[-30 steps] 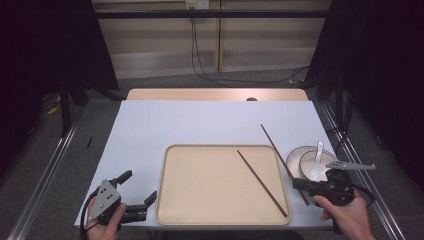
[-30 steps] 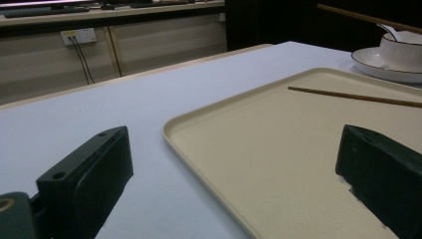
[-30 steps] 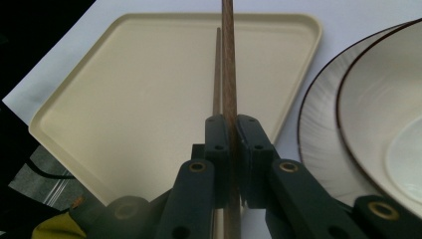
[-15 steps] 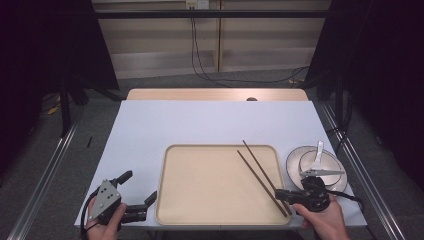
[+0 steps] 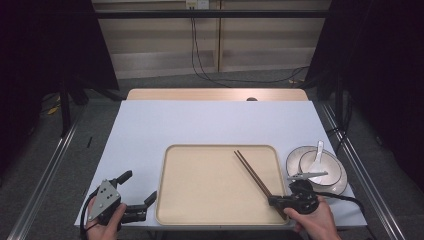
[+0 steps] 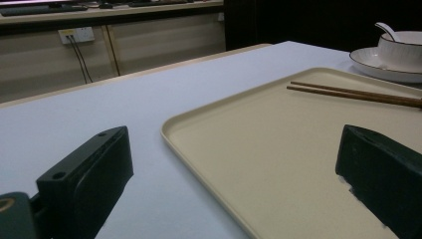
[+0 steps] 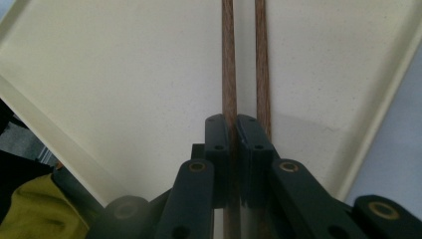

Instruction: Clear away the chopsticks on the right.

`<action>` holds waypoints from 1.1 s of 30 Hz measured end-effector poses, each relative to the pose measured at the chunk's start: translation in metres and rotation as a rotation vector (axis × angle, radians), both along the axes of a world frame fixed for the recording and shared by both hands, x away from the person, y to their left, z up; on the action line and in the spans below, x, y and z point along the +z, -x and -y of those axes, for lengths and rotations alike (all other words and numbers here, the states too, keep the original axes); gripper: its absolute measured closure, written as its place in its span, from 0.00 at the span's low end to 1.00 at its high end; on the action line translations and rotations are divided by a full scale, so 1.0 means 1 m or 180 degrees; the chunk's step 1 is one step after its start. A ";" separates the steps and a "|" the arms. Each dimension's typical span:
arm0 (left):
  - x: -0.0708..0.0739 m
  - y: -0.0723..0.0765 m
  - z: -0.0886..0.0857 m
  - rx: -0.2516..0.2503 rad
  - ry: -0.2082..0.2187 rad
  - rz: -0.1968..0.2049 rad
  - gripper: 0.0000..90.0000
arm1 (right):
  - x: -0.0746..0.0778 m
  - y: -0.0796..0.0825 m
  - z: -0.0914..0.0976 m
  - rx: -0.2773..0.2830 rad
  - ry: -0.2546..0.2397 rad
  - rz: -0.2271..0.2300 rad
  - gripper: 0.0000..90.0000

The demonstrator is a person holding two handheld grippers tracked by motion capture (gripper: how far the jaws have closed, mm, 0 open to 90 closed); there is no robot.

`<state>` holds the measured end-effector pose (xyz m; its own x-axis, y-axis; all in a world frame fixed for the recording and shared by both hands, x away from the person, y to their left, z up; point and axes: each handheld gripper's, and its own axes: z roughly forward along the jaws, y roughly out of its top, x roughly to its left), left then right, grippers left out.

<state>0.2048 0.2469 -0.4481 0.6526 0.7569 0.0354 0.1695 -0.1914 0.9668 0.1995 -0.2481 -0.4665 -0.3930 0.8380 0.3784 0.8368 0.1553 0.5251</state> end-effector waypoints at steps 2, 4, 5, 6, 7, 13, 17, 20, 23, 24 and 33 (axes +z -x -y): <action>0.000 0.000 0.000 -0.0002 -0.0003 -0.0002 0.02 | 0.000 0.000 0.000 -0.0013 0.0017 -0.0006 0.95; 0.000 0.000 0.000 -0.0012 0.0014 -0.0004 0.02 | 0.000 0.000 0.000 -0.0047 0.0036 -0.0014 0.94; 0.000 0.000 0.000 -0.0003 -0.0005 -0.0006 0.02 | 0.000 0.000 0.000 -0.0037 0.0021 0.0001 0.94; 0.000 0.000 0.000 -0.0001 0.0003 -0.0005 0.02 | 0.000 0.001 0.000 -0.0051 0.0029 -0.0012 0.94; 0.000 0.000 0.000 -0.0010 0.0011 -0.0006 0.02 | 0.000 0.001 0.000 -0.0024 0.0026 0.0003 0.94; -0.001 -0.001 -0.001 0.0013 -0.0010 -0.0037 0.02 | -0.001 0.001 0.000 -0.0018 0.0033 0.0009 0.93; -0.001 0.000 0.000 -0.0001 -0.0001 -0.0036 0.02 | -0.001 0.001 -0.001 -0.0007 0.0026 0.0026 0.93; -0.001 -0.001 -0.001 -0.0015 0.0005 -0.0032 0.02 | -0.001 0.001 -0.001 0.0003 0.0019 0.0023 0.91; -0.001 -0.001 0.000 -0.0016 -0.0005 -0.0031 0.02 | 0.000 0.001 -0.001 0.0022 0.0017 0.0028 0.90; -0.001 0.000 0.000 -0.0002 -0.0012 -0.0034 0.02 | 0.000 0.001 -0.001 0.0025 0.0019 0.0029 0.90; -0.001 0.000 0.000 -0.0025 0.0030 -0.0042 0.02 | 0.002 0.003 0.001 0.0221 -0.0044 0.0177 0.84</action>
<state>0.2051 0.2466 -0.4491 0.6589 0.7520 0.0198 0.1806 -0.1838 0.9662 0.1964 -0.2488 -0.4642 -0.4706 0.8030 0.3658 0.7938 0.2043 0.5728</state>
